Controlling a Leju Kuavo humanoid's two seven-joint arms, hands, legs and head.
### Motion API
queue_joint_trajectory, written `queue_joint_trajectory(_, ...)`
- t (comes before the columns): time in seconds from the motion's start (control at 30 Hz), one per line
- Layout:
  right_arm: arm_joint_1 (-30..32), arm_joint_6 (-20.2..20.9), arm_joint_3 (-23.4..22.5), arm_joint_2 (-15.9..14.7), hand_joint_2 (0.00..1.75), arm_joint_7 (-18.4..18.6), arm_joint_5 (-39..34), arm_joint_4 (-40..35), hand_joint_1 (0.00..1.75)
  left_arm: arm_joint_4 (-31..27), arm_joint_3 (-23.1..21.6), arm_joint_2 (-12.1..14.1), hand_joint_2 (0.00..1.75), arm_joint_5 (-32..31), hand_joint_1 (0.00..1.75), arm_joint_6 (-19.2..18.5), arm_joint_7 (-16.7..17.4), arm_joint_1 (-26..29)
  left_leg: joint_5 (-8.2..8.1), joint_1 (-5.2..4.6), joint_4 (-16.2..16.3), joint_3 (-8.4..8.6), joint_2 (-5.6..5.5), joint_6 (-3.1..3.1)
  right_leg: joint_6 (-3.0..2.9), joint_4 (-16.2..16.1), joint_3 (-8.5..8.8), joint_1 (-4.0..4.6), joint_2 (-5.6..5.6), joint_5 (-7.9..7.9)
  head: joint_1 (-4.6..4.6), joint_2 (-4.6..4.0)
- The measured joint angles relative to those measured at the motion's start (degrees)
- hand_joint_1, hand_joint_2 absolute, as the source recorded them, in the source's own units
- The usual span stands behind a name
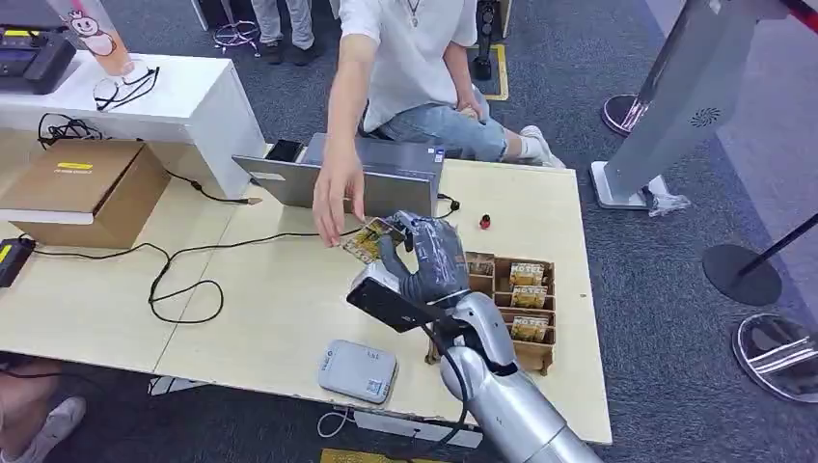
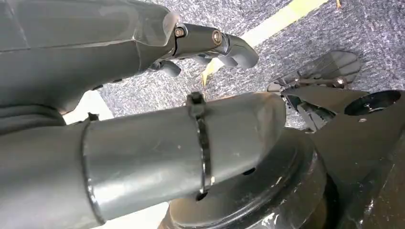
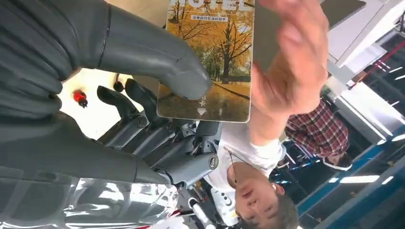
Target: Pass the card to the sensor for recognition and then transmit it.
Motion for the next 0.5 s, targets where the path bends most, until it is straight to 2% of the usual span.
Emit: queue_joint_trajectory(0.5, -4.8, -0.1, -0.9, 1.7, 1.75, 2.5, 0.7, 6.8, 1.75, 0.0, -0.4, -0.1, 0.00, -0.2, 0.00, -0.3, 0.9, -0.5, 0.03, 0.00, 0.0, 0.01, 0.00, -0.03, -0.01, 0.0, 0.00, 0.00, 0.00, 0.01, 0.02, 0.00)
